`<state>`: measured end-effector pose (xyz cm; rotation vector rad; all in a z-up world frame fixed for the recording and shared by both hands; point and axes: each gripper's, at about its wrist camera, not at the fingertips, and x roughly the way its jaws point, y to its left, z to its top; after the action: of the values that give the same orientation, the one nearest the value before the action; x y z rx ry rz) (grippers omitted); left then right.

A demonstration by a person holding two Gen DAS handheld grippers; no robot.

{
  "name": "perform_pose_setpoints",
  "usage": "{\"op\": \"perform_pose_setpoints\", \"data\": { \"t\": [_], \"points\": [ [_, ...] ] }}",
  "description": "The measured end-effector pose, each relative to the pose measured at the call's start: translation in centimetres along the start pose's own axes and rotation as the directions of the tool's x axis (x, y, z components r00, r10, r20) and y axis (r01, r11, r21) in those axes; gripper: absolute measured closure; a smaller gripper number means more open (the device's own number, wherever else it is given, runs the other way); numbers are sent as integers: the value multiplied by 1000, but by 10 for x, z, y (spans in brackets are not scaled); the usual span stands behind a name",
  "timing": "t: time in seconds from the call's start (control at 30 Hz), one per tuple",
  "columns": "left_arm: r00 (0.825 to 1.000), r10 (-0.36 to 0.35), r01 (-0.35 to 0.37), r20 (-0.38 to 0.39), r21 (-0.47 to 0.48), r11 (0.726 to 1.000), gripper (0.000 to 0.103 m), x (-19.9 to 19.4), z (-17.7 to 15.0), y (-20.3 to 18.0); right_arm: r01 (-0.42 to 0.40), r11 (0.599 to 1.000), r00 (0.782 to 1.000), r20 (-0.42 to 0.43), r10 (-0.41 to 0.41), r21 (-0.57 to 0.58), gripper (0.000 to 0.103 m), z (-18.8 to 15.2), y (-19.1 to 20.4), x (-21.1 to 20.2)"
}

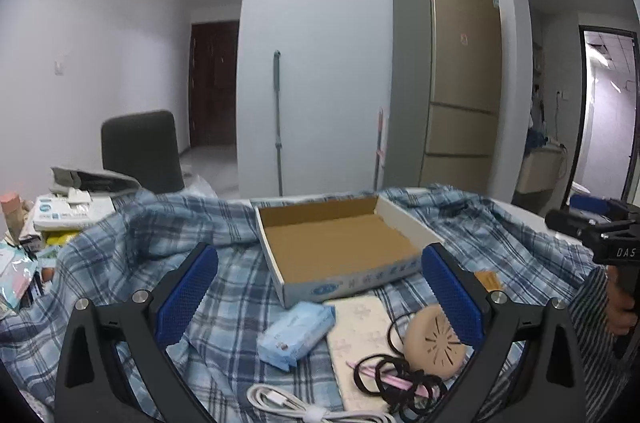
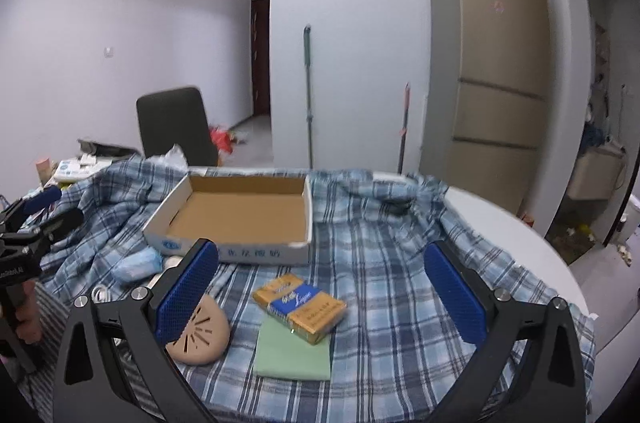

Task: Organize soft objects
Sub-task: 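Reach the right tool to the gold cigarette pack and grasp it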

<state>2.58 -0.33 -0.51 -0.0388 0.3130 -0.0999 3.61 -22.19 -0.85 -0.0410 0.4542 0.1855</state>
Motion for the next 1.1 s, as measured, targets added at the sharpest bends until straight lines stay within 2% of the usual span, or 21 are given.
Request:
{"op": "perform_pose_setpoints", "data": {
  "t": [0.1, 0.13, 0.2, 0.3, 0.4, 0.47, 0.5, 0.53, 0.57, 0.6, 0.7, 0.77, 0.83, 0.9, 0.97, 1.1],
  "points": [
    [999, 23, -23, 26, 11, 1000, 0, -3, 0, -1, -53, 998, 995, -86, 56, 35, 3, 2, -5, 15],
    [999, 30, -31, 28, 17, 999, 0, -2, -1, -2, -67, 996, 990, -124, 73, 52, 11, 2, -7, 22],
    [999, 41, -42, 25, 28, 999, 0, 1, -2, -4, -89, 992, 975, -196, 105, 86, 21, 3, -9, 38],
    [997, 67, -67, 27, 16, 998, 0, 3, -3, -1, -120, 987, 957, -252, 143, 102, 25, 0, -11, 57],
    [998, 65, -65, 22, -13, 998, 0, 4, -3, 6, -120, 991, 943, -304, 133, 62, 36, -3, -10, 81],
    [998, 63, -63, 14, -20, 998, 0, 6, -3, 8, -156, 986, 917, -362, 169, 66, 54, -8, -11, 100],
    [998, 62, -62, 11, -19, 998, 0, 6, -3, 8, -199, 975, 893, -393, 221, 98, 66, -11, -14, 109],
    [998, 63, -63, 9, -16, 998, 0, 7, -4, 7, -252, 956, 856, -425, 293, 152, 68, -15, -17, 118],
    [998, 64, -64, 8, -11, 998, 0, 8, -4, 6, -288, 935, 822, -446, 353, 209, 68, -20, -20, 127],
    [998, 64, -64, 7, -3, 998, 0, 8, -5, 4, -288, 927, 809, -457, 370, 240, 68, -23, -24, 134],
    [998, 57, -58, 11, 19, 998, 0, 7, -6, -1, -225, 951, 831, -468, 301, 212, 66, -27, -31, 145],
    [999, 53, -53, 13, 34, 998, 0, 7, -7, -4, -212, 952, 831, -473, 294, 219, 61, -28, -37, 148],
    [999, 50, -51, 13, 47, 998, 0, 7, -7, -7, -214, 945, 827, -469, 310, 247, 49, -28, -44, 149],
    [999, 45, -45, 12, 51, 998, 0, 7, -8, -8, -211, 944, 828, -467, 310, 253, 47, -28, -48, 148],
    [999, 45, -46, 10, 49, 998, 0, 7, -7, -8, -227, 939, 813, -479, 330, 260, 47, -28, -48, 148],
    [999, 47, -47, 6, 35, 998, 0, 7, -8, -6, -293, 909, 767, -495, 408, 296, 47, -31, -42, 143]
  ]
}}
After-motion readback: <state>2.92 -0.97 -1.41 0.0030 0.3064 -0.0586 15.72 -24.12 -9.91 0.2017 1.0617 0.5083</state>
